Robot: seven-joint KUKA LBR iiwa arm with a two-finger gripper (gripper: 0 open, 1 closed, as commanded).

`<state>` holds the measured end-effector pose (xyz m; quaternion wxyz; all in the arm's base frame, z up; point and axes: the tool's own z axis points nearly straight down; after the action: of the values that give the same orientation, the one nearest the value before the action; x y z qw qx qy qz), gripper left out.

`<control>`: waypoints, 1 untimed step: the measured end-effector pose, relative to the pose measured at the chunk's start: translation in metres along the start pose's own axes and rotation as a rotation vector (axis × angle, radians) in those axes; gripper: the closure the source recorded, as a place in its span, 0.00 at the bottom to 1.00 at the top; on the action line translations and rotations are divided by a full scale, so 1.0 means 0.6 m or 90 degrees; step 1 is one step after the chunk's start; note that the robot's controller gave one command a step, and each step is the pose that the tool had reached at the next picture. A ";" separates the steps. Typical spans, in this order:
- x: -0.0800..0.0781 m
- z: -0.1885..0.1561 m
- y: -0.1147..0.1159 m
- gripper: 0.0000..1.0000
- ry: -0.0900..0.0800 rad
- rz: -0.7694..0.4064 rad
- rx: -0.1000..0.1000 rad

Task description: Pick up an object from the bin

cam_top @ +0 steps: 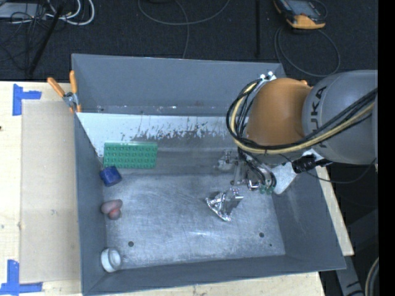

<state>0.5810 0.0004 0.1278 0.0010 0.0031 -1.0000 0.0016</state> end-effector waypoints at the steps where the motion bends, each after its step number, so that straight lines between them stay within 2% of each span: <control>1: 0.006 0.083 -0.033 0.00 0.002 0.096 -0.002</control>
Offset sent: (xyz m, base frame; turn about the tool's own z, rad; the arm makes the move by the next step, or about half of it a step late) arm -0.0023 -0.0206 -0.0477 0.1514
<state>0.5776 -0.0197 0.0780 0.0027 -0.0723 -0.9974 0.0001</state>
